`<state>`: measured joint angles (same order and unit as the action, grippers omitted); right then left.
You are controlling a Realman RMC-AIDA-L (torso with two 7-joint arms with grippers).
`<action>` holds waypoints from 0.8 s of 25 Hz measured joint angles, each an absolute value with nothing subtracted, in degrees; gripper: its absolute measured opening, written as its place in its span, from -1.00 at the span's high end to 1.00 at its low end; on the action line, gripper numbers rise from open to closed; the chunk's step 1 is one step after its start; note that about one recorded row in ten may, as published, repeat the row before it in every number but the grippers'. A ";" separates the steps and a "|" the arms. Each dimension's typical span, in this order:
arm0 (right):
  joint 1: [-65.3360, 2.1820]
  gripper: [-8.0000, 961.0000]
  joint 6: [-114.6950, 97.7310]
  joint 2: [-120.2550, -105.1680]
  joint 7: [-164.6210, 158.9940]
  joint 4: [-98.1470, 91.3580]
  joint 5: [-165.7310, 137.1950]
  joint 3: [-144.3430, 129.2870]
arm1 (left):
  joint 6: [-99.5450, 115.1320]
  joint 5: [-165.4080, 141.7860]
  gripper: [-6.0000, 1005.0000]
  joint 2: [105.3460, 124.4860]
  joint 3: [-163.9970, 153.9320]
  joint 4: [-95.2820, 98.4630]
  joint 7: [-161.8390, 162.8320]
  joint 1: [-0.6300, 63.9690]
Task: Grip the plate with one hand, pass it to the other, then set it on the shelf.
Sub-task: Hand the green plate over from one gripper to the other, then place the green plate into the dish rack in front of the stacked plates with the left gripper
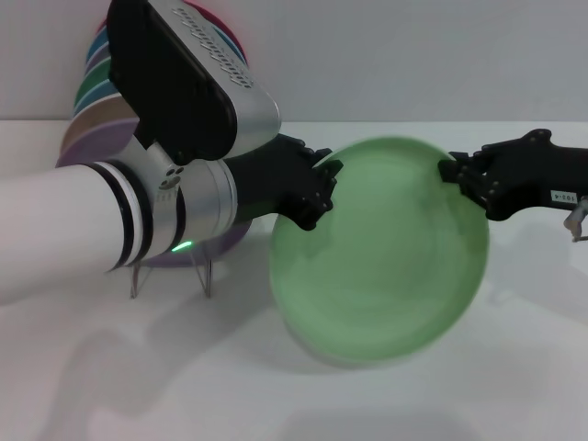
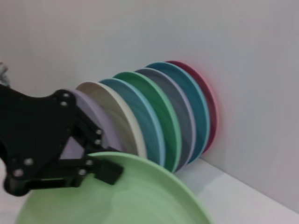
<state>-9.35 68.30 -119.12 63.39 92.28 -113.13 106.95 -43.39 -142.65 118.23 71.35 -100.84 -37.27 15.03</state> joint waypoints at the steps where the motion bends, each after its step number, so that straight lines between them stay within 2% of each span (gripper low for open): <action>1: -9.35 0.90 68.30 -119.12 63.39 92.28 -113.13 106.95 | -43.15 -142.49 0.75 118.28 71.12 -100.87 -37.32 14.99; 5: -8.53 0.89 68.74 -119.27 63.89 91.25 -111.15 106.84 | -42.01 -142.37 0.85 118.25 70.85 -101.27 -37.35 14.78; 12: -6.43 0.41 69.44 -119.28 65.92 86.73 -103.63 113.46 | -41.38 -142.37 0.85 118.20 70.78 -101.66 -37.84 14.17; 14: -5.88 -0.07 70.81 -119.30 67.28 83.67 -99.77 118.07 | -37.61 -142.52 0.85 118.16 70.82 -102.38 -38.96 12.46; 19: -6.10 -0.13 79.34 -119.33 74.65 70.20 -87.88 134.09 | -32.41 -142.46 0.86 118.10 70.84 -103.33 -41.56 10.23; 20: -7.36 -0.14 83.26 -119.27 77.63 64.05 -86.33 141.35 | -23.80 -142.42 0.86 117.99 69.43 -104.00 -44.95 7.43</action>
<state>-7.36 83.26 -119.27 77.63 64.05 -86.33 141.35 -23.79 -142.42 117.99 69.43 -104.00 -44.95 7.43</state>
